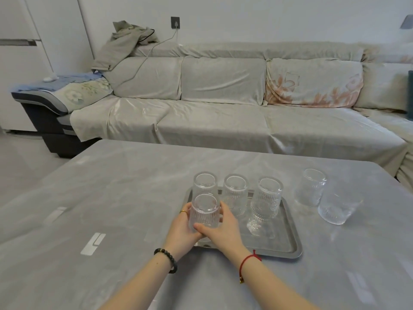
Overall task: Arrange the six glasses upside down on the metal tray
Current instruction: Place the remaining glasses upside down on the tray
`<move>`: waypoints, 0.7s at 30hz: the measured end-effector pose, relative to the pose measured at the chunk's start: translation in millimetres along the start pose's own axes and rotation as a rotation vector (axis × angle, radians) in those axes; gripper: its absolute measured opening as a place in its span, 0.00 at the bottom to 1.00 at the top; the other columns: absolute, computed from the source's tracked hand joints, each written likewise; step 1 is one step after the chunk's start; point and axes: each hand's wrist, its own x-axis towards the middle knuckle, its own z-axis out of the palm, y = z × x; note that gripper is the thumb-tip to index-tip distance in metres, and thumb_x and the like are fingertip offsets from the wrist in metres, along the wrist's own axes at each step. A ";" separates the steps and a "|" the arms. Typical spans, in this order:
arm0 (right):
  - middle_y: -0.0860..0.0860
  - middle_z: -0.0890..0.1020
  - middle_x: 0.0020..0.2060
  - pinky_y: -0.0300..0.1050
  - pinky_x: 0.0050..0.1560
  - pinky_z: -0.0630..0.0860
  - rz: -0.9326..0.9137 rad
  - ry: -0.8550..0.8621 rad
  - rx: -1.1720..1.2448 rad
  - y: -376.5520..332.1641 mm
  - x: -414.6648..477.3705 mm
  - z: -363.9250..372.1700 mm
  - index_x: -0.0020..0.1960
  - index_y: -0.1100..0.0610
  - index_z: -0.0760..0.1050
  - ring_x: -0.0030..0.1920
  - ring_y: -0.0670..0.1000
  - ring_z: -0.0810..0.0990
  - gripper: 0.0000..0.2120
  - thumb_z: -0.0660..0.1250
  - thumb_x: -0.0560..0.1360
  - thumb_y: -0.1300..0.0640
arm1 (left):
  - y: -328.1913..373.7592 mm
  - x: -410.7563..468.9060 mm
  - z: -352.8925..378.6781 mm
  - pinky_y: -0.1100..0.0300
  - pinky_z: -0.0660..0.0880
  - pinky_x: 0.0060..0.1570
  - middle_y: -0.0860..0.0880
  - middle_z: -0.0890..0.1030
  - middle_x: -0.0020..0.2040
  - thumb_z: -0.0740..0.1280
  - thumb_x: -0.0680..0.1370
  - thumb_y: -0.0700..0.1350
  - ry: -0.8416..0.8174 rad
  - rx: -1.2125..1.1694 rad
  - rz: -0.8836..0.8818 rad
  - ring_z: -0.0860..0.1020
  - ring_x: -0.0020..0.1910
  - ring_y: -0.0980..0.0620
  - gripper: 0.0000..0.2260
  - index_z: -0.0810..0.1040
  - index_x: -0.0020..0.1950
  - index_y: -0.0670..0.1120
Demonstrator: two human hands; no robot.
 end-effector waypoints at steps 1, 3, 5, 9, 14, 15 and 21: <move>0.50 0.76 0.60 0.50 0.62 0.72 0.005 -0.010 -0.014 1.9 1.1 2.4 0.64 0.53 0.65 0.60 0.49 0.74 0.39 0.77 0.57 0.50 | -2.3 0.2 -0.3 0.79 0.70 0.42 0.64 0.77 0.50 0.75 0.61 0.45 0.000 0.005 0.001 0.74 0.46 0.75 0.26 0.66 0.51 0.62; 0.51 0.76 0.59 0.51 0.62 0.72 -0.004 -0.020 -0.041 4.7 4.1 6.4 0.64 0.53 0.65 0.61 0.51 0.73 0.38 0.77 0.57 0.50 | -7.4 1.5 -0.8 0.74 0.71 0.46 0.61 0.78 0.51 0.75 0.62 0.43 0.002 0.001 0.002 0.75 0.50 0.70 0.28 0.66 0.55 0.59; 0.51 0.77 0.58 0.49 0.62 0.71 -0.019 -0.023 -0.054 5.1 5.8 9.7 0.63 0.53 0.66 0.60 0.50 0.74 0.37 0.76 0.58 0.50 | -11.5 3.1 -2.3 0.73 0.71 0.46 0.60 0.77 0.52 0.74 0.63 0.42 0.005 -0.004 0.003 0.75 0.51 0.68 0.28 0.65 0.58 0.57; 0.51 0.75 0.60 0.47 0.64 0.69 -0.045 -0.109 -0.027 3.3 5.5 10.3 0.64 0.54 0.65 0.63 0.50 0.72 0.33 0.74 0.63 0.52 | -11.6 4.6 -5.7 0.78 0.70 0.38 0.62 0.77 0.50 0.72 0.64 0.42 0.021 0.016 -0.003 0.75 0.46 0.71 0.30 0.65 0.62 0.53; 0.49 0.70 0.64 0.46 0.64 0.69 -0.002 -0.151 -0.029 -2.2 4.7 -27.1 0.70 0.53 0.60 0.63 0.49 0.70 0.36 0.72 0.67 0.48 | 16.8 0.6 -9.3 0.72 0.59 0.62 0.63 0.63 0.68 0.75 0.66 0.47 0.043 0.114 0.092 0.62 0.66 0.68 0.44 0.50 0.73 0.49; 0.49 0.72 0.61 0.43 0.60 0.71 -0.019 -0.127 -0.018 -3.8 4.2 -39.9 0.68 0.52 0.62 0.59 0.48 0.72 0.33 0.71 0.68 0.48 | 26.4 0.6 -9.9 0.67 0.56 0.65 0.58 0.60 0.72 0.75 0.65 0.50 0.078 0.167 0.126 0.59 0.69 0.62 0.46 0.48 0.74 0.49; 0.47 0.77 0.47 0.39 0.50 0.76 -0.126 0.113 0.036 -13.0 0.4 -131.3 0.57 0.50 0.72 0.48 0.45 0.78 0.19 0.72 0.68 0.53 | 97.9 4.1 23.0 0.67 0.55 0.64 0.50 0.62 0.73 0.72 0.68 0.51 0.122 0.222 0.344 0.60 0.70 0.55 0.40 0.53 0.73 0.52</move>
